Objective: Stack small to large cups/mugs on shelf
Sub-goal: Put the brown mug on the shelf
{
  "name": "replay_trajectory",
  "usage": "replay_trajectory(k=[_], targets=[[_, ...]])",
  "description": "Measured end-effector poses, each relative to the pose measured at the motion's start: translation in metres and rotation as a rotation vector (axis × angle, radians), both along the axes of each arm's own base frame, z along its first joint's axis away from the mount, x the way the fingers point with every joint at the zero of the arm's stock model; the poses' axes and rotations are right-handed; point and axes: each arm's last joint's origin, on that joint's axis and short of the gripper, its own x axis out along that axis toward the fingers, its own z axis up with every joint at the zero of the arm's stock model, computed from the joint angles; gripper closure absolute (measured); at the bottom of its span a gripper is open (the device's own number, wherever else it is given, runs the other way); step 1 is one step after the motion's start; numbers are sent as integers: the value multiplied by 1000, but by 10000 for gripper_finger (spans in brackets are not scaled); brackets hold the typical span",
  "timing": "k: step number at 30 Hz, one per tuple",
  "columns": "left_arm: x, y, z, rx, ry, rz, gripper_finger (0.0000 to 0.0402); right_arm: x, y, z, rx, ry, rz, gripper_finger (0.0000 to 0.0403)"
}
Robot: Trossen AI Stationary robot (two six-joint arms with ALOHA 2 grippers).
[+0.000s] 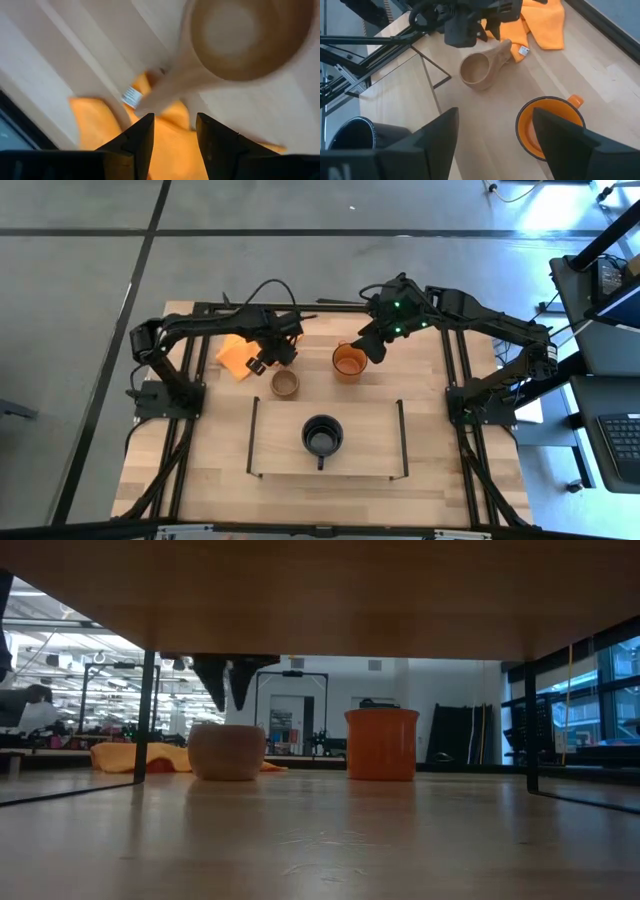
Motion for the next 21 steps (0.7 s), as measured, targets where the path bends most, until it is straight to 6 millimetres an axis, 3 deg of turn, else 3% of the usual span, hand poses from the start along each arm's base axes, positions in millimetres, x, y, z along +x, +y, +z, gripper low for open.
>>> replay_trajectory(k=[5, 11, 14, 17, 21], targets=[[7, -1, -1, 53, -59, -12, 260, 0, 0, 0, 0, 1, 0, 148], [9, -1, 11, 181, -129, 530, 260, 0, 0, 0, 1, 2, -4, 148], [2, -5, 13, -19, -116, 866, 260, 0, 0, 0, -2, 3, -7, 148], [2, -16, 8, -260, -78, 1050, 260, 0, 0, 0, -11, 5, -14, 148], [5, -30, 5, -272, -75, 1198, 260, 0, -1, 0, -15, 5, -16, 148]])
